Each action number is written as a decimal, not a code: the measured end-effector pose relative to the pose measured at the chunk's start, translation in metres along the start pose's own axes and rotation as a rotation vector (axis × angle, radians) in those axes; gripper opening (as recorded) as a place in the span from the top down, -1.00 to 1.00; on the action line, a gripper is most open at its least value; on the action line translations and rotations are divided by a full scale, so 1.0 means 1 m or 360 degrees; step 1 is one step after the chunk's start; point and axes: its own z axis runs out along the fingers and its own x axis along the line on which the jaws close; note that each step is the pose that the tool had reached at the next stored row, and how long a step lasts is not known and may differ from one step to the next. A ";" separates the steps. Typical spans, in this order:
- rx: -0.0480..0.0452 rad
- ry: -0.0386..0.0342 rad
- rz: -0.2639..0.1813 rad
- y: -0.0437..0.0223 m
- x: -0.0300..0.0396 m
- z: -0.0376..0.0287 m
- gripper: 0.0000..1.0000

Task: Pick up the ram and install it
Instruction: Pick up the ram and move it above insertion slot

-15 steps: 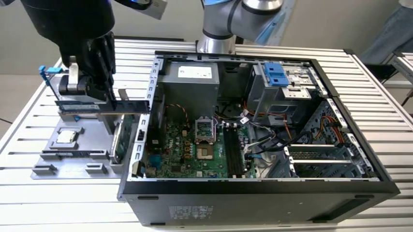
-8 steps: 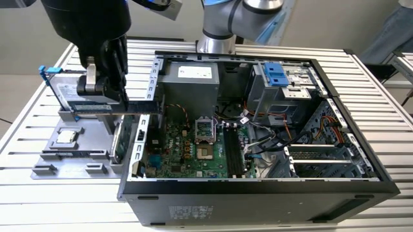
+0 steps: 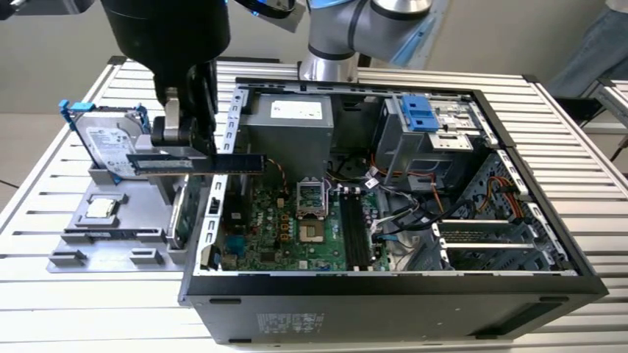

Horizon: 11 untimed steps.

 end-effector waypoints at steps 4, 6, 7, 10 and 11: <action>-0.0001 0.0000 0.0000 -0.0104 0.0005 -0.0001 1.00; -0.0001 0.0000 0.0000 -0.0155 0.0007 -0.0001 1.00; -0.0001 0.0000 0.0000 -0.0181 0.0008 -0.0001 1.00; -0.0001 0.0000 0.0000 -0.0258 0.0011 -0.0001 1.00; -0.0001 0.0000 0.0000 -0.0283 0.0012 -0.0002 1.00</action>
